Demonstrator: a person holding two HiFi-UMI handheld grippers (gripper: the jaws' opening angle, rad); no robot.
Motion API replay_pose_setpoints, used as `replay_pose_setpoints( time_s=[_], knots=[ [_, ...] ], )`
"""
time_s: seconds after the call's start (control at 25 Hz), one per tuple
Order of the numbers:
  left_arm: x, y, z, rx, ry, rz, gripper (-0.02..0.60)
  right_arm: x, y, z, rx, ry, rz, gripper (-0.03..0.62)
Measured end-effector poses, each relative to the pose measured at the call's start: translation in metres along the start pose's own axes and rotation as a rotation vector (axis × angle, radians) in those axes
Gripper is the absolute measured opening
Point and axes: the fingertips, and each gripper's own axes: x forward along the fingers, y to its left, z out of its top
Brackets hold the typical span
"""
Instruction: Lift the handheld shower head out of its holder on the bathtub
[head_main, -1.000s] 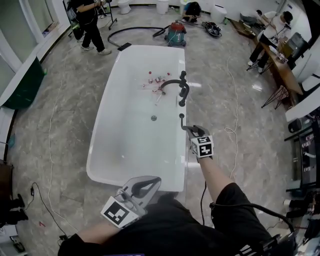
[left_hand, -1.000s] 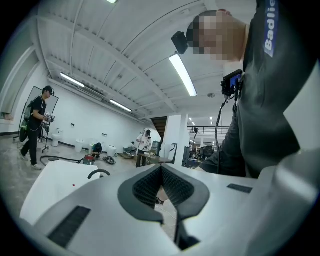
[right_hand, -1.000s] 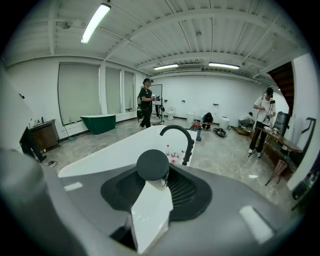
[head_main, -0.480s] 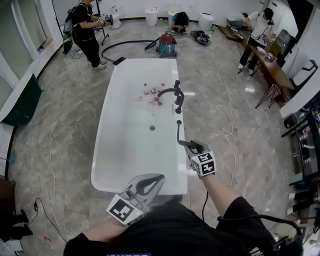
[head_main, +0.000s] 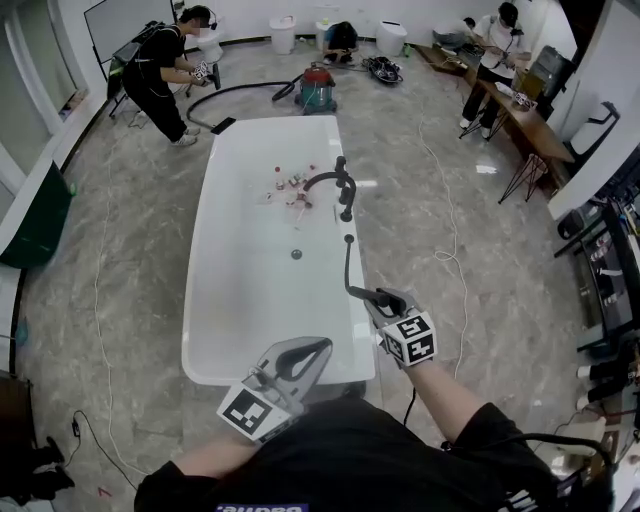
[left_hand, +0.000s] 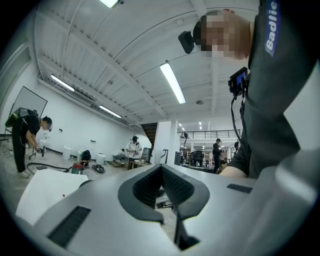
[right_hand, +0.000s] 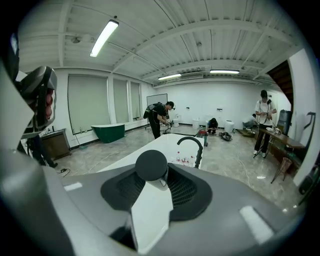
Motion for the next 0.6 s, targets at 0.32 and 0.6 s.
replay_pose_setpoints(
  time_s=[0.32, 0.6],
  knots=[
    [-0.006, 0.008, -0.003, -0.004, -0.007, -0.002, 0.005, -0.037, 0.035, 0.002, 0.037, -0.036, 0.014, 0.132],
    [-0.005, 0.005, -0.008, -0.002, 0.011, -0.034, 0.005, -0.069, 0.065, 0.009, 0.035, -0.057, 0.033, 0.132]
  ],
)
